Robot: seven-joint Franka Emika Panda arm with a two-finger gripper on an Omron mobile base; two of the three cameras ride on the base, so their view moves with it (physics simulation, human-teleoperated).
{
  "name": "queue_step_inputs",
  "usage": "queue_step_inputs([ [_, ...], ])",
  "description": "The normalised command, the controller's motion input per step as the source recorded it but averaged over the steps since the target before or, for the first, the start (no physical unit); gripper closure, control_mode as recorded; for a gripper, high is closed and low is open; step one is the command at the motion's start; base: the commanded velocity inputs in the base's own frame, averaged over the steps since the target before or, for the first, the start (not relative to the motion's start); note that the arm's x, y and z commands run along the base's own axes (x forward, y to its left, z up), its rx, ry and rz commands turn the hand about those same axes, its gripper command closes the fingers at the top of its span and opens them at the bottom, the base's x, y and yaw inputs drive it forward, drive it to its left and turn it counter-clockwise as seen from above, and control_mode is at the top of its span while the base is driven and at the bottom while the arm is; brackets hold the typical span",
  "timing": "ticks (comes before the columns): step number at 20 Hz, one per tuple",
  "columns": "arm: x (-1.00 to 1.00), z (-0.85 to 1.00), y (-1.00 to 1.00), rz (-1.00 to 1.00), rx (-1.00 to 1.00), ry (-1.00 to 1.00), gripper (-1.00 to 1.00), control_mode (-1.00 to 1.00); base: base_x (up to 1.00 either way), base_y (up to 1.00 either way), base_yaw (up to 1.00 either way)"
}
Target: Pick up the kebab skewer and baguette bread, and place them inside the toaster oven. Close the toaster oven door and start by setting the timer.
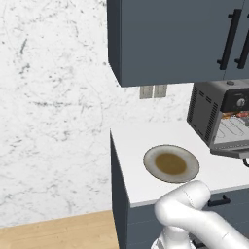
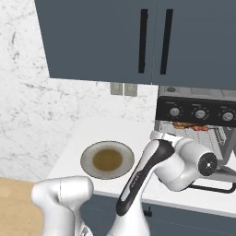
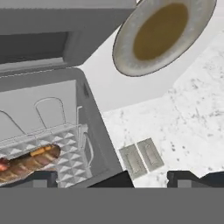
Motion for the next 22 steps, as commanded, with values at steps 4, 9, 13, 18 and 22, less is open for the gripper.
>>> queue_step_inputs([
  [4,-0.85,0.3,-0.28,0.08,-0.01,0.27,-1.0,-1.0,0.0,0.0,0.0],
  [9,-1.0,-0.13,-0.21,-0.22,0.17,0.14,-1.0,-1.0,0.0,0.0,0.0],
  [13,-1.0,-0.36,-0.03,-0.41,0.22,0.17,-1.0,-1.0,0.0,0.0,0.0],
  [18,-0.93,-0.65,0.18,-0.45,0.12,0.11,-1.0,-1.0,0.0,0.0,0.0],
  [22,-0.52,-0.65,0.24,-0.04,0.0,0.05,-1.0,-1.0,0.0,0.0,0.0],
])
